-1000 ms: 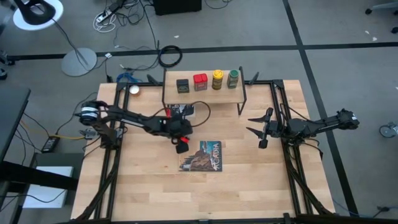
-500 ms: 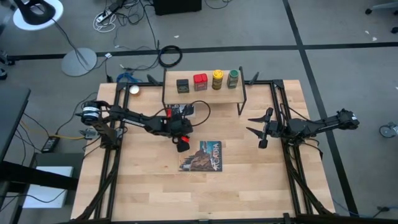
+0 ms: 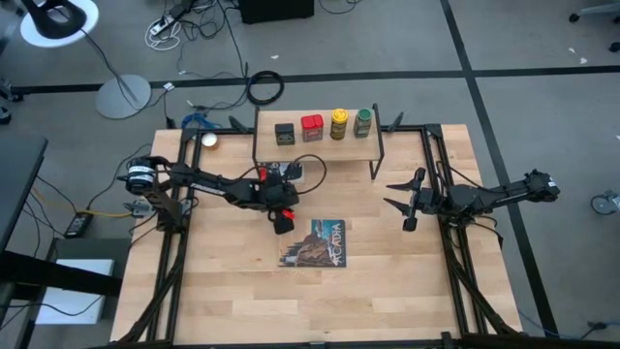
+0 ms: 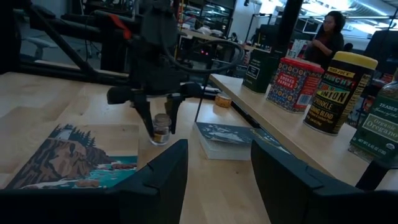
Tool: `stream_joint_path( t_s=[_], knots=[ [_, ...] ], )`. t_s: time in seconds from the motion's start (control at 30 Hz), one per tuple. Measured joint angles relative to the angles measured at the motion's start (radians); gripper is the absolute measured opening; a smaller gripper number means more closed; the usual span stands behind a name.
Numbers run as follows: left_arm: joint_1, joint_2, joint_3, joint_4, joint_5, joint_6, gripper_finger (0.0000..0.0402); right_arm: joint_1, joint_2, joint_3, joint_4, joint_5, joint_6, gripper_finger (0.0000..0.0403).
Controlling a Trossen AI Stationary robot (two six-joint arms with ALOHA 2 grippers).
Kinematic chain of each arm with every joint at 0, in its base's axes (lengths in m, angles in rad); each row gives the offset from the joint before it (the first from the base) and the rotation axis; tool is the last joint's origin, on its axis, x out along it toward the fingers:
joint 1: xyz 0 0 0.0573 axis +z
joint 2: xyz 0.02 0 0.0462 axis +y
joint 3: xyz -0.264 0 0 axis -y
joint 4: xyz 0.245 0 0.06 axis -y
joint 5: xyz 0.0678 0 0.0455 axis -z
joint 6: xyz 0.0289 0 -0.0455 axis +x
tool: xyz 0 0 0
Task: Shelf spices
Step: Remove the brown seasoning bottle from the shelf
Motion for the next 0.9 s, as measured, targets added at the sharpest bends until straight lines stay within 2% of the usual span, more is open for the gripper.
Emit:
stream_joint_path(
  t_s=[0.23,0.53,0.77,0.9],
  knots=[
    [0.0,0.0,-0.002,0.002,0.004,-0.002,0.0179,0.0,0.0,0.0,0.0,0.0,0.0,0.0176],
    [0.001,-0.005,-0.076,0.155,0.009,-0.064,0.0179,0.0,0.0,0.0,0.0,0.0,0.0,0.0176],
    [0.002,-0.008,-0.078,0.157,0.022,-0.069,0.0179,0.0,0.0,0.0,0.0,0.0,0.0,0.0176],
    [0.002,-0.007,-0.08,0.16,0.032,-0.077,0.022,0.0,0.0,0.0,0.0,0.0,0.0,0.0176]
  ],
)
